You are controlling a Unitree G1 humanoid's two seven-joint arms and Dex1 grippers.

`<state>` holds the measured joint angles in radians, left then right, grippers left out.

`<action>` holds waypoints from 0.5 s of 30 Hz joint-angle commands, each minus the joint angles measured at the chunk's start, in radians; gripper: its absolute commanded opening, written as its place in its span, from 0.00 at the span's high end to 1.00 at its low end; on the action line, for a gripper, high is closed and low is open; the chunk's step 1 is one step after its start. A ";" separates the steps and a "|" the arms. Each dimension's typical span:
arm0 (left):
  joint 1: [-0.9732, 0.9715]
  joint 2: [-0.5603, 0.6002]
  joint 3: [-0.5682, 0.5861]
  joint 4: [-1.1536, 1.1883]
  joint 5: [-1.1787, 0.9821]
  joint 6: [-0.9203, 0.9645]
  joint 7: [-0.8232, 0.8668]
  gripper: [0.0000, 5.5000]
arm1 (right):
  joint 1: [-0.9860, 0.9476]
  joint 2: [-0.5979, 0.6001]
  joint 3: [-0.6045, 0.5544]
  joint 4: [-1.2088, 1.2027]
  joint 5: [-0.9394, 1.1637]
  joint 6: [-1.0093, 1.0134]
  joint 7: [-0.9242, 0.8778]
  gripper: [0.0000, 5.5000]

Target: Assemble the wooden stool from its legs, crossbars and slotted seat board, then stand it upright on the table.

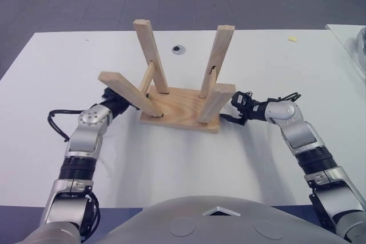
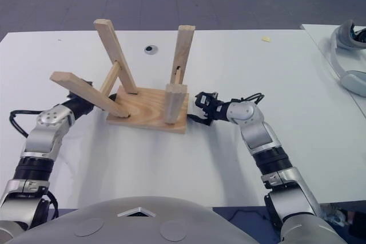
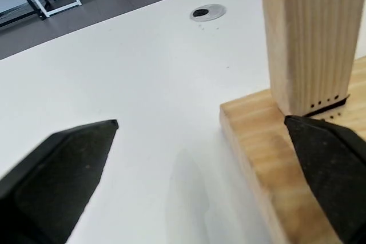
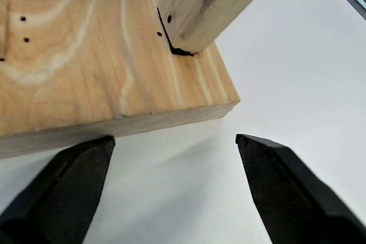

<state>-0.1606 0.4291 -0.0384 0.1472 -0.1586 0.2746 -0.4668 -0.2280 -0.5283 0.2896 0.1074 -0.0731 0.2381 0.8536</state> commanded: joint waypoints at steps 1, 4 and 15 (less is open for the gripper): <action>0.002 -0.049 -0.036 -0.046 -0.023 0.000 -0.044 0.02 | 0.010 0.010 -0.023 0.040 0.019 0.025 -0.022 0.27; 0.012 -0.055 -0.038 -0.062 -0.016 0.009 -0.053 0.02 | -0.009 0.007 -0.049 0.081 0.024 0.020 -0.043 0.27; 0.012 0.250 0.130 0.004 0.009 -0.086 -0.211 0.02 | -0.021 -0.009 -0.078 0.117 0.030 -0.009 -0.046 0.27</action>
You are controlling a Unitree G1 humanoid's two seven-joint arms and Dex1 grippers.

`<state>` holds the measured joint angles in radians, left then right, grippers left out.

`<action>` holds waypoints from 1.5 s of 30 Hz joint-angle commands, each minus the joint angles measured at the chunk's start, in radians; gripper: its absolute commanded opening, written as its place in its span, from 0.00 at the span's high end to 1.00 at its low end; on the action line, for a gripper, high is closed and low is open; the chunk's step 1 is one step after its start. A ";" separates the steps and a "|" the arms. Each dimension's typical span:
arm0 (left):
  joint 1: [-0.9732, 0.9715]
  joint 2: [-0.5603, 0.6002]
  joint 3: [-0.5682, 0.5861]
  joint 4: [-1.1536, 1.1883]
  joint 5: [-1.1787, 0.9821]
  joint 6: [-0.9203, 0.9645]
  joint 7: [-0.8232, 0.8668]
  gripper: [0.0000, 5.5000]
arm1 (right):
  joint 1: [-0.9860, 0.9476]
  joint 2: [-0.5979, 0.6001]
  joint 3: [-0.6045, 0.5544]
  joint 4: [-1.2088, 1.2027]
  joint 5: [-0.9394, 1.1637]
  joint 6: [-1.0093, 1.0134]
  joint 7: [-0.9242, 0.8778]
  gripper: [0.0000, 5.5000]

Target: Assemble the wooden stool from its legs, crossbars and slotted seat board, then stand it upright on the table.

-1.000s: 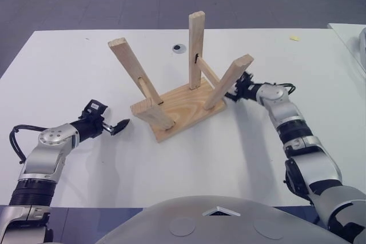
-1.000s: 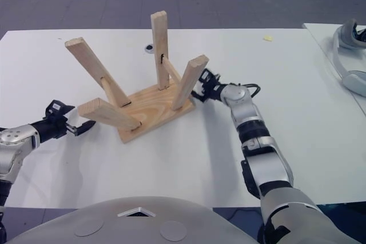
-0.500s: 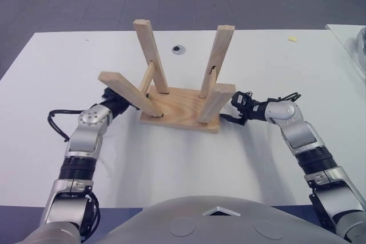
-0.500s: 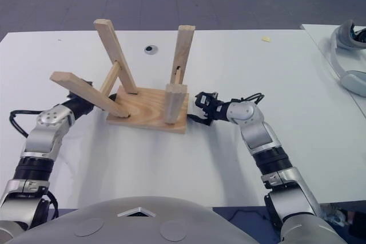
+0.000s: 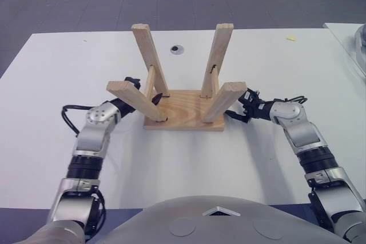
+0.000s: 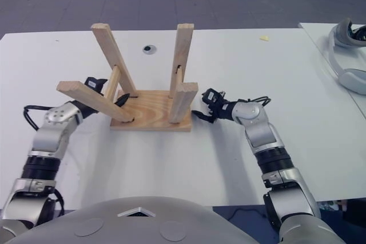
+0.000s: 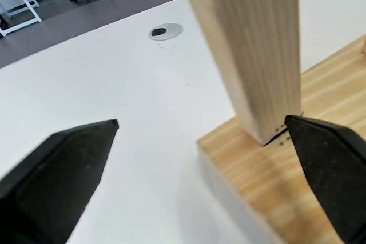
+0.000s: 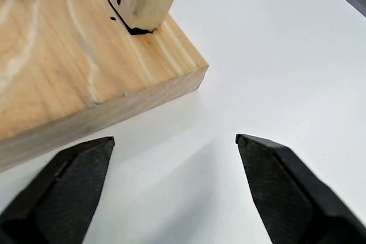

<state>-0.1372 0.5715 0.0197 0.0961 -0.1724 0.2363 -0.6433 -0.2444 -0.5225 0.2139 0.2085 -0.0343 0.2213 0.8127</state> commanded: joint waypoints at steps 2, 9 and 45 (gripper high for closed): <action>0.008 0.175 0.079 0.111 0.060 -0.090 -0.061 0.02 | 0.003 -0.013 -0.002 0.007 -0.010 0.008 -0.005 0.27; 0.131 0.210 -0.058 0.127 0.197 -0.217 -0.121 0.02 | 0.048 -0.051 0.008 -0.132 -0.008 0.025 0.033 0.27; -0.034 0.111 -0.118 -0.075 0.108 -0.152 -0.197 0.02 | 0.066 0.006 -0.121 -0.412 0.196 0.269 0.011 0.27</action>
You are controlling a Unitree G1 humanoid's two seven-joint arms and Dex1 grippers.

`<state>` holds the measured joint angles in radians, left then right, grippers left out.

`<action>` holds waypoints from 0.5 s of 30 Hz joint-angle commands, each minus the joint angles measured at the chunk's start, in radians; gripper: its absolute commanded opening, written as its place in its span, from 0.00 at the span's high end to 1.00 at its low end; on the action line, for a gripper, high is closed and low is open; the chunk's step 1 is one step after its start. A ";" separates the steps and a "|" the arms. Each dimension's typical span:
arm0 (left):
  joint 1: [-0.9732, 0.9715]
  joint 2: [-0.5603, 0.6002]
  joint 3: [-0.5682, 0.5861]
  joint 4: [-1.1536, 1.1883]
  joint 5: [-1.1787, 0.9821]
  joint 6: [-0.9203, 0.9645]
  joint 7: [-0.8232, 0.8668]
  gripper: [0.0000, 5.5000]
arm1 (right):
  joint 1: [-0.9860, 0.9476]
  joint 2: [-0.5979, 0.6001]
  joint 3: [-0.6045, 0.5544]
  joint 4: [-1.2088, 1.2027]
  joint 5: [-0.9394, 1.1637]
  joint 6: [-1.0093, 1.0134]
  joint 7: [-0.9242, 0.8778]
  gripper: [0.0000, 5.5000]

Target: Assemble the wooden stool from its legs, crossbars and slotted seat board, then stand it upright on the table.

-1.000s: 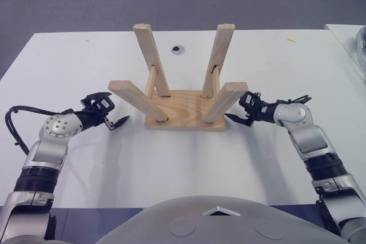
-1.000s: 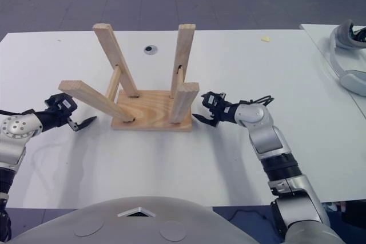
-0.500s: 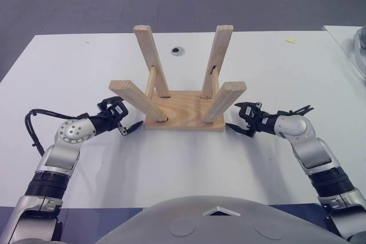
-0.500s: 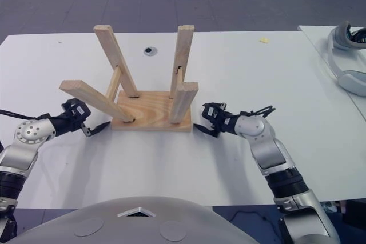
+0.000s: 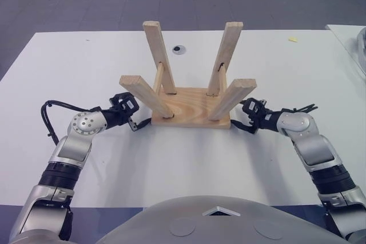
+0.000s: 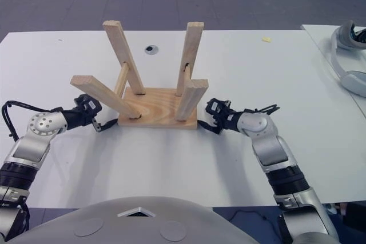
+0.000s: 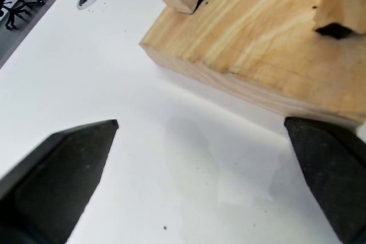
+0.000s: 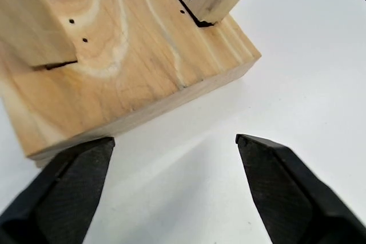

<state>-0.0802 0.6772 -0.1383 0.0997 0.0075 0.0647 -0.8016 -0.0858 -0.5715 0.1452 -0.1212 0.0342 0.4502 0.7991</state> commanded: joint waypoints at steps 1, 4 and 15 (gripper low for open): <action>-0.109 0.011 0.056 -0.091 -0.079 0.029 -0.045 0.02 | -0.102 0.055 -0.060 -0.089 0.138 0.051 0.023 0.27; -0.150 0.023 0.089 -0.108 -0.101 0.050 -0.054 0.02 | -0.104 0.048 -0.050 -0.091 0.142 0.051 0.013 0.27; -0.037 0.103 0.074 -0.081 -0.215 0.155 -0.297 0.02 | -0.137 -0.046 -0.020 0.062 0.158 -0.041 0.175 0.27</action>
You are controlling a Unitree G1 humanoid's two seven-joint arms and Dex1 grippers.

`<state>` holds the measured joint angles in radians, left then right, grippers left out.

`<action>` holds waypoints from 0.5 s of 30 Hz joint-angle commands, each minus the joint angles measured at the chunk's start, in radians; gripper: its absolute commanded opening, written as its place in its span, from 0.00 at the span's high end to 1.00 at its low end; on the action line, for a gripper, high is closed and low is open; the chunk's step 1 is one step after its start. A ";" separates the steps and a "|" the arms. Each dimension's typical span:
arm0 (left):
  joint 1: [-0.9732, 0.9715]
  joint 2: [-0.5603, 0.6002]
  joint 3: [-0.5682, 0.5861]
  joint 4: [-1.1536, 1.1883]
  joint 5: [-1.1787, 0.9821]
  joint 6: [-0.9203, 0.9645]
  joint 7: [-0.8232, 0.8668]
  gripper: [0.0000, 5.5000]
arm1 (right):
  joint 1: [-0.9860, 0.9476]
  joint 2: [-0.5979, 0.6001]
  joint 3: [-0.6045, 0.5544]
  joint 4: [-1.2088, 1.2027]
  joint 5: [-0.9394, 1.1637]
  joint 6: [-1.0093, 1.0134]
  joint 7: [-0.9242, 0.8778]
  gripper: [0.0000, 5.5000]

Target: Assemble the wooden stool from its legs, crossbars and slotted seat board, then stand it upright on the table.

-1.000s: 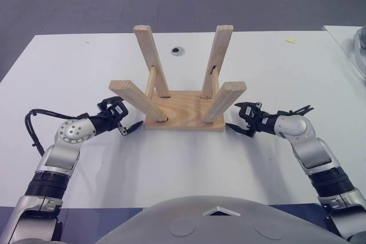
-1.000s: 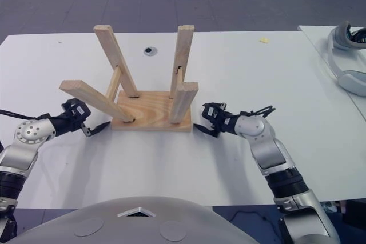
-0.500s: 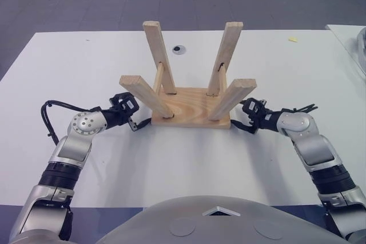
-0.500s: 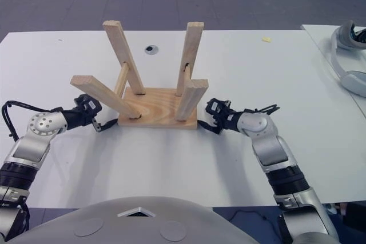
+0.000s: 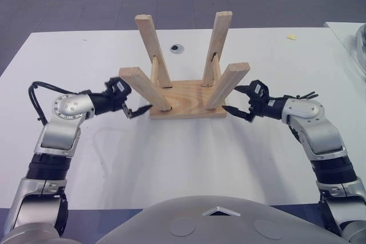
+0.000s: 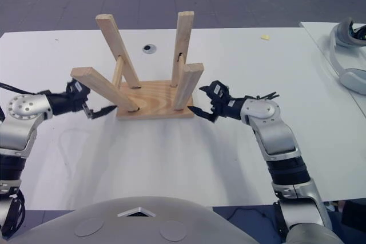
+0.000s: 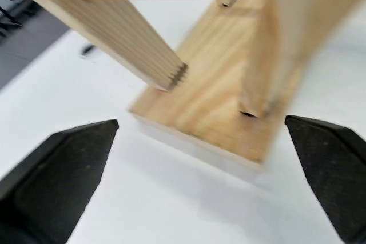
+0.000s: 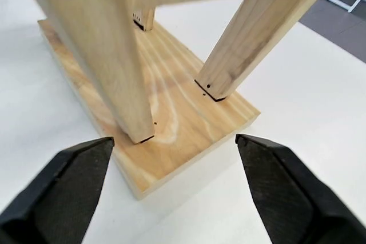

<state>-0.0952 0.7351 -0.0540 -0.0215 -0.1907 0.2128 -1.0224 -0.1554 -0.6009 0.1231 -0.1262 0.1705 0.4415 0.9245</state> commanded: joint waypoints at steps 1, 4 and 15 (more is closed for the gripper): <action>-0.060 0.037 -0.014 0.086 -0.014 -0.012 -0.092 0.02 | -0.099 -0.006 0.004 0.098 0.022 -0.045 0.055 0.27; -0.177 -0.016 -0.021 0.210 -0.021 -0.056 -0.117 0.02 | -0.167 0.026 0.011 0.165 0.041 -0.061 0.078 0.27; -0.295 -0.149 -0.132 0.349 -0.034 -0.079 -0.264 0.02 | -0.204 0.015 0.059 0.213 0.095 -0.038 0.249 0.27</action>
<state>-0.3766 0.5938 -0.1670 0.3097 -0.2413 0.1422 -1.2784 -0.3370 -0.5943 0.1611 0.0805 0.2522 0.4072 1.1508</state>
